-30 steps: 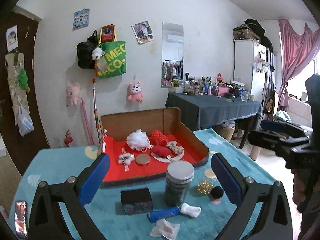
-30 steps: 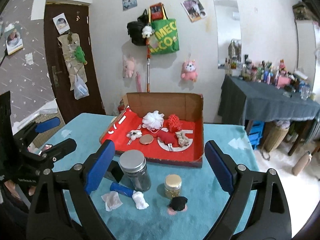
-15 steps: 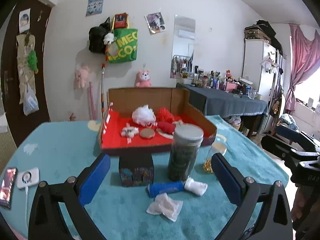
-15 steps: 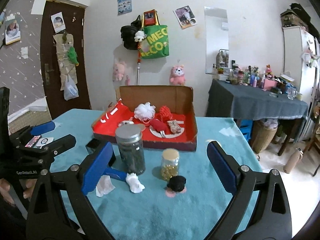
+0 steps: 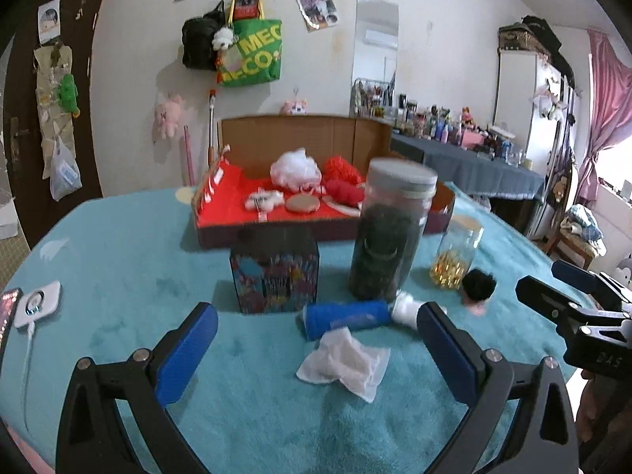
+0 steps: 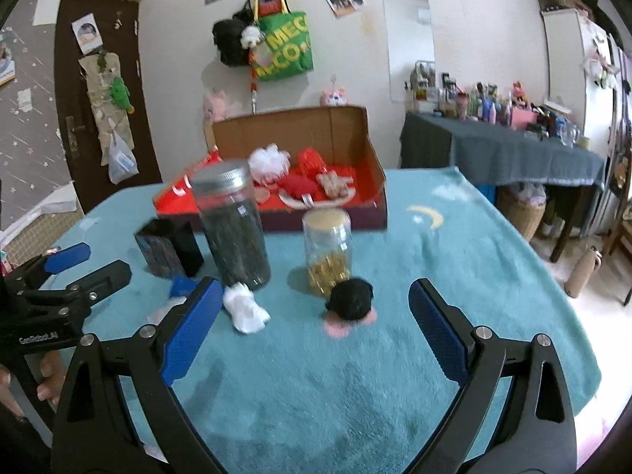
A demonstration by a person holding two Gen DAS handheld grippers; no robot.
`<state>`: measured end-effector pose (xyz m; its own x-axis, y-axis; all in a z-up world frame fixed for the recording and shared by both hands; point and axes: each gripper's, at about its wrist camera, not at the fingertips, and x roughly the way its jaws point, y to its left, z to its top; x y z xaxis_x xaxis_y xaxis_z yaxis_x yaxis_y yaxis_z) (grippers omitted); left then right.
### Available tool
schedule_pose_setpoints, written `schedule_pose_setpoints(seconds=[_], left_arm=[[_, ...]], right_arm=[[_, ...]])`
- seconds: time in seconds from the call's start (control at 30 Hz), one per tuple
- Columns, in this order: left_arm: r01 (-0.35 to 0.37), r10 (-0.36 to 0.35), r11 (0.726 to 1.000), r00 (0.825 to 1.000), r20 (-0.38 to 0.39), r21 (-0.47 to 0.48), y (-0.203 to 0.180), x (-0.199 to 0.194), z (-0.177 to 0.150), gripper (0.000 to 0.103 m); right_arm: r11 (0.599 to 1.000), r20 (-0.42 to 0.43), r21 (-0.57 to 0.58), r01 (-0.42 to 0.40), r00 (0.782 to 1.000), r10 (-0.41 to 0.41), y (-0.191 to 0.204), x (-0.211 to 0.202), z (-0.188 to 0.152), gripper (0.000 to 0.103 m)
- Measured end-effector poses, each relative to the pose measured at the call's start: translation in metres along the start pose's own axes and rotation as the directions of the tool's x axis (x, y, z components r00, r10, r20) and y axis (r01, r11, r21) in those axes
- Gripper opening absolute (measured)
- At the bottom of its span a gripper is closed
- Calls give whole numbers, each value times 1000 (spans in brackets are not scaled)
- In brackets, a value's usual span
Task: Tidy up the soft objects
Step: 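Grasp the white tissue with the left tool while the right grasps the black fuzzy ball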
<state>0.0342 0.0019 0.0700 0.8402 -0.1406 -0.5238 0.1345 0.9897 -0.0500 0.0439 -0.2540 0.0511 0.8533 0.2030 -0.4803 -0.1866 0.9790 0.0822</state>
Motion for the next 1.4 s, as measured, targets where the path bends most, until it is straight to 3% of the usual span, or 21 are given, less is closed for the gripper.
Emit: schedule_pose_setpoints(seconds=[0.4,0.77,0.87,0.9,0.93,1.0,1.07,1.1,1.13,1.27,1.4], left_arm=[[-5,5,1000,996,-94,-5,1,28,-20,103],[15,-19,1000,974,-225,-20,4,50,-21,102],[35,-39,999,961,-275,-19,5,59,-22,88],[34,-36,999,960,-277,-12,3,60,-22,87],[38,-38,999,961,-273,-5,3,59,-21,80],[57,-51,998,962,-270,15,1,58,-20,66],[76,-67,997,961,-268,22,1,56,-18,44],[93,-86,996,959,-271,14,2,55,-17,27],[109,-104,994,954,-280,1,5,54,-16,16],[142,-139,990,950,-279,-10,9,49,-4,13],[201,-191,980,943,-272,11,4,43,9,13]], right_arm=[[999,-88,40,14,996,-10,-16,26,-25,97],[998,-168,22,65,984,-61,-28,49,-8,97],[998,-198,18,58,979,-54,-31,59,1,96],[999,-212,15,52,976,-47,-32,63,4,96],[999,-222,10,48,974,-44,-31,66,5,93],[999,-249,-9,48,967,-49,-30,75,8,73],[1000,-298,-2,13,954,-13,-31,86,6,44],[1000,-311,15,-15,950,19,-32,90,5,37],[998,-317,37,-42,947,52,-33,91,4,30],[998,-265,28,-60,962,65,-27,73,5,27],[992,-211,15,-128,969,129,-14,47,11,26]])
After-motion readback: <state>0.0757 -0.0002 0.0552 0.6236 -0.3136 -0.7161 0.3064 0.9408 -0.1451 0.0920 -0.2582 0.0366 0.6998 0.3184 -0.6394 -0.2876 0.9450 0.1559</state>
